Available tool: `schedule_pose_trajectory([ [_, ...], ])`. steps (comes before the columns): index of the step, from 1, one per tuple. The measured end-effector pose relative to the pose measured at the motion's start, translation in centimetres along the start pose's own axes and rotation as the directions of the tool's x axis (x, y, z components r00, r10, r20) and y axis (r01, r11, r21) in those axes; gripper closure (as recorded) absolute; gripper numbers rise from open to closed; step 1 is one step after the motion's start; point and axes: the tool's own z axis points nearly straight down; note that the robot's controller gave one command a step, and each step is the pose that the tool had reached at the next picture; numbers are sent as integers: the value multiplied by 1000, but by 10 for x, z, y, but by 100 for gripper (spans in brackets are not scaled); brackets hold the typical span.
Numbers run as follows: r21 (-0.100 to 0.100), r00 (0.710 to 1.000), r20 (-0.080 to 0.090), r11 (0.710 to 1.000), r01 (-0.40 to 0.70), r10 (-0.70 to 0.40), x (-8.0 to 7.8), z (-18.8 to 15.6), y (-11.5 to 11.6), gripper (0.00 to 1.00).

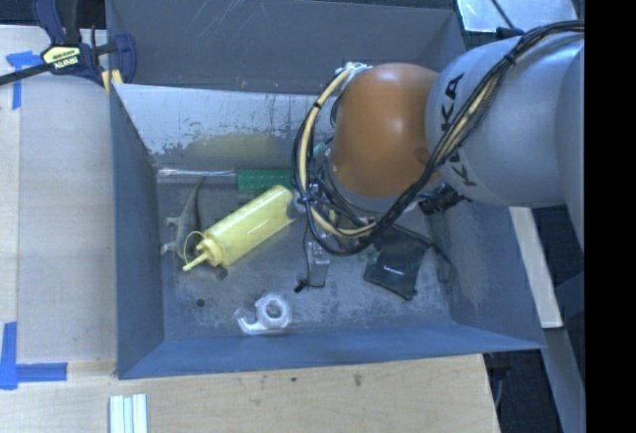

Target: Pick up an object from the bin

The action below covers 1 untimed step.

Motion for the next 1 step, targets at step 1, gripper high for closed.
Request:
schedule_pose_trajectory([
  [1, -1, 1000, 8, 1000, -2, 2, -2, -5, 0, 0],
])
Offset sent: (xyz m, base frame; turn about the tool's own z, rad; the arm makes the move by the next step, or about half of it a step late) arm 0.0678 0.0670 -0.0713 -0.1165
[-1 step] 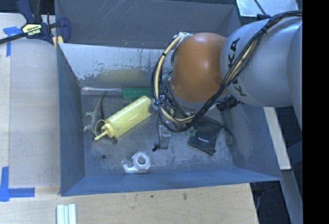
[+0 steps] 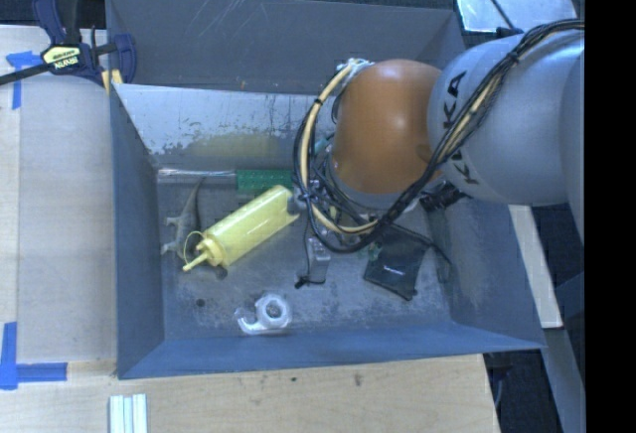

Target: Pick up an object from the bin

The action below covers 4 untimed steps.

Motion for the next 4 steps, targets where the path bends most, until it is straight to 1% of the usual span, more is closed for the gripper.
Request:
schedule_pose_trajectory([
  [1, -1, 997, 12, 998, 71, -71, -44, 41, 40, 0],
  [2, 1, 986, -2, 986, 164, -164, -37, 74, 92, 0],
  [3, -1, 1000, 0, 1000, -9, 9, -19, 78, 92, 100],
  [4, -1, 1000, 0, 1000, -9, 9, -19, 78, 92, 100],
])
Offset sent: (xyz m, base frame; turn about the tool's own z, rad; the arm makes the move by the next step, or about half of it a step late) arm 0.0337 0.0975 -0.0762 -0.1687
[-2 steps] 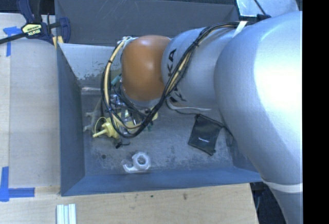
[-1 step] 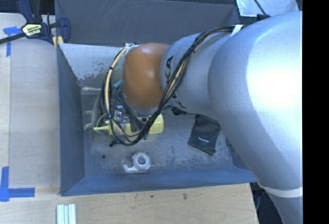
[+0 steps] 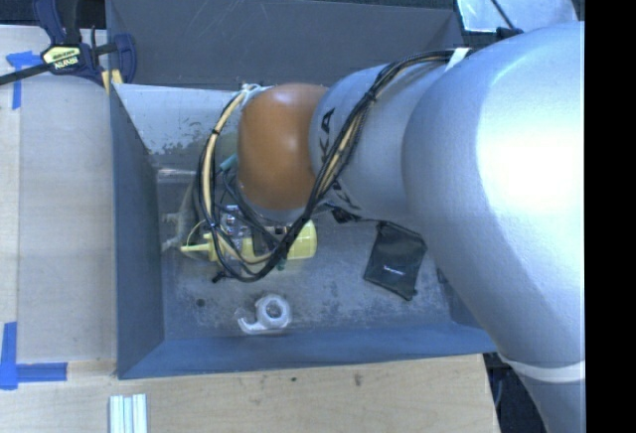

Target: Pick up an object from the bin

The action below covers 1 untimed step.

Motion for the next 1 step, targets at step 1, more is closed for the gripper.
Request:
schedule_pose_trajectory([
  [1, 1, 1000, -1, 1000, -2, 2, -19, -12, 6, 100],
])
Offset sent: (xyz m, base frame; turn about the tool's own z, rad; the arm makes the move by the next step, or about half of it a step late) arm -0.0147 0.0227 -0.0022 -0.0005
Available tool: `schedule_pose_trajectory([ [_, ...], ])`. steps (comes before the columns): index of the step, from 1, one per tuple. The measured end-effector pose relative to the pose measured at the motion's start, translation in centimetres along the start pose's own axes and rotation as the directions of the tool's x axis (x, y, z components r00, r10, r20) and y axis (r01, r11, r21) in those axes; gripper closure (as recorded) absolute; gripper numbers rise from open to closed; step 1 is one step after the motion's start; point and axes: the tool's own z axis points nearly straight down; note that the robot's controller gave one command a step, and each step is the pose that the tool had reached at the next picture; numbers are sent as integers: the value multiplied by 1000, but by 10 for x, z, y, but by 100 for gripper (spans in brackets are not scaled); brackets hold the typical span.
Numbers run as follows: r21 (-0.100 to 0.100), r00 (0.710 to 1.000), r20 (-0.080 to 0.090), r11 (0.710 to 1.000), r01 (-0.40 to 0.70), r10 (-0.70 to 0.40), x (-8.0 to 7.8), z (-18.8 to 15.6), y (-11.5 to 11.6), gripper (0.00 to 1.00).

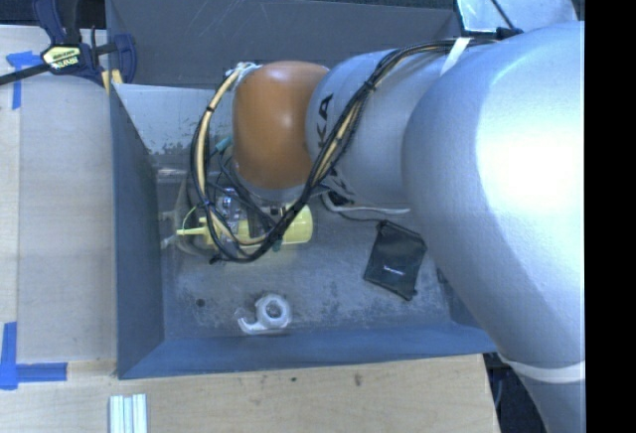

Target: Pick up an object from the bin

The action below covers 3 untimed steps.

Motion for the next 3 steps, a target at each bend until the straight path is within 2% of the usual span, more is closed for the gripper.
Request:
schedule_pose_trajectory([
  [1, 0, 1000, 1, 1000, 2, -2, 16, 7, 9, 100],
  [2, 2, 1000, -9, 1000, 9, -9, 13, -32, 5, 100],
  [3, -2, 1000, 7, 1000, 9, -9, 10, -69, 0, 100],
])
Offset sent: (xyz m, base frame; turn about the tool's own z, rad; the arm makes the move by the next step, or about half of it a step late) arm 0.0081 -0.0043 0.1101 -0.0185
